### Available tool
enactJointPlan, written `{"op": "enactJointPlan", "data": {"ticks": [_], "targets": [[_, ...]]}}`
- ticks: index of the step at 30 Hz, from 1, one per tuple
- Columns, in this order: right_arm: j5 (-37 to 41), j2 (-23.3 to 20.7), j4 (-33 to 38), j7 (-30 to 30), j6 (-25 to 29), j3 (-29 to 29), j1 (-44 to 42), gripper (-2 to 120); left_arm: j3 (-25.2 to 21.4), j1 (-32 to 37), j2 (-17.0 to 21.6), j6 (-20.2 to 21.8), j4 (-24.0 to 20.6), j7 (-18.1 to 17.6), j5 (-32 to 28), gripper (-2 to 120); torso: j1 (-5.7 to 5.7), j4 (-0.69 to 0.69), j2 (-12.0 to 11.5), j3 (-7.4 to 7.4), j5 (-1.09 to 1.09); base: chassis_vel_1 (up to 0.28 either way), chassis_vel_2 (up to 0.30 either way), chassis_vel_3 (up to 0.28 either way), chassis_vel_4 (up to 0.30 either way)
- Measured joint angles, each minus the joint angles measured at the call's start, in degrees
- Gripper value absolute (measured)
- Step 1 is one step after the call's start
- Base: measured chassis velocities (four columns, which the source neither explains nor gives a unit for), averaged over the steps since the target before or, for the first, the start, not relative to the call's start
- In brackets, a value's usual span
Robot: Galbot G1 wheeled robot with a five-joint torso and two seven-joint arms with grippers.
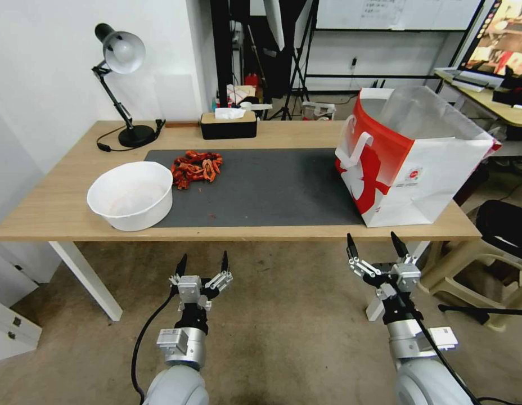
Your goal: Close the takeout container lid, then place the container into the takeout bag.
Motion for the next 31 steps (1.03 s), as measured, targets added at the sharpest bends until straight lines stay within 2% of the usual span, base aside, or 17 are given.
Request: {"op": "enactJointPlan", "data": {"ticks": [11,31], "targets": [[4.7,0.8,-3.2,-2.0,0.7,0.4,-0.1,100,-0.3,0.2,0.0,-0.8,0.5,0.4,-0.3,100,0.00,-0.01,0.0,0.00,0.01,0.000,0.000,0.000,0.000],[5.0,0.7,-3.2,-2.2,0.6,0.4,0.0,100,-0.3,0.3,0.0,-0.9,0.5,0.4,-0.2,100,0.00,-0.01,0.0,0.00,0.01,0.000,0.000,0.000,0.000]]}}
